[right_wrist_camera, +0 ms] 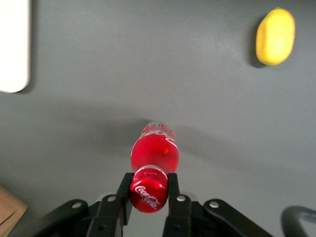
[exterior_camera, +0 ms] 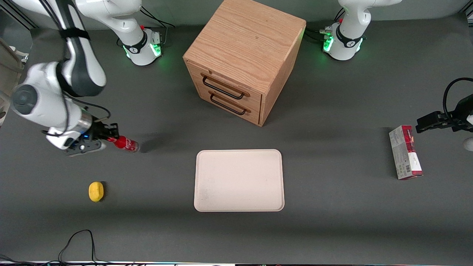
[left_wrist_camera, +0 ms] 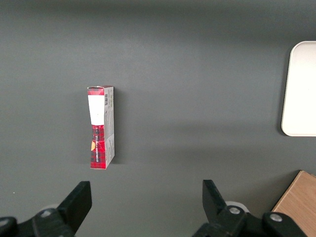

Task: Place coke bottle on tray
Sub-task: 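Lift the bottle with the right gripper off the table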

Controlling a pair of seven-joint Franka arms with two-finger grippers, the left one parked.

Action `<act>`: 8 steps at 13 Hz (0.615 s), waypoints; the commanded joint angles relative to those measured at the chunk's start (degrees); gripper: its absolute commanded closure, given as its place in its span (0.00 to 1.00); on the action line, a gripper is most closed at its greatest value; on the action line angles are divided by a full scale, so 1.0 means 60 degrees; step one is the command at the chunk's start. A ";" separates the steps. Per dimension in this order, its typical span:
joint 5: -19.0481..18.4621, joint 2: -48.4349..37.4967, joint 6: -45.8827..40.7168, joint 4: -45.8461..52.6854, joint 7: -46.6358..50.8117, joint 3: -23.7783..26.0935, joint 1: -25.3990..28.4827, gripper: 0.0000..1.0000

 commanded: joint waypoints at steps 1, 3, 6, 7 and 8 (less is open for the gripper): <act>0.0129 0.0186 -0.2600 0.2634 0.0021 -0.0044 -0.0025 1.00; 0.0143 0.0375 -0.3861 0.3953 0.0006 -0.0059 -0.0055 1.00; 0.0143 0.1457 -0.4876 0.5771 0.0137 -0.0059 -0.0055 1.00; 0.0143 0.1765 -0.4921 0.6153 0.0457 -0.0001 -0.0026 1.00; 0.0143 0.2204 -0.4980 0.6549 0.0895 0.0044 0.0018 1.00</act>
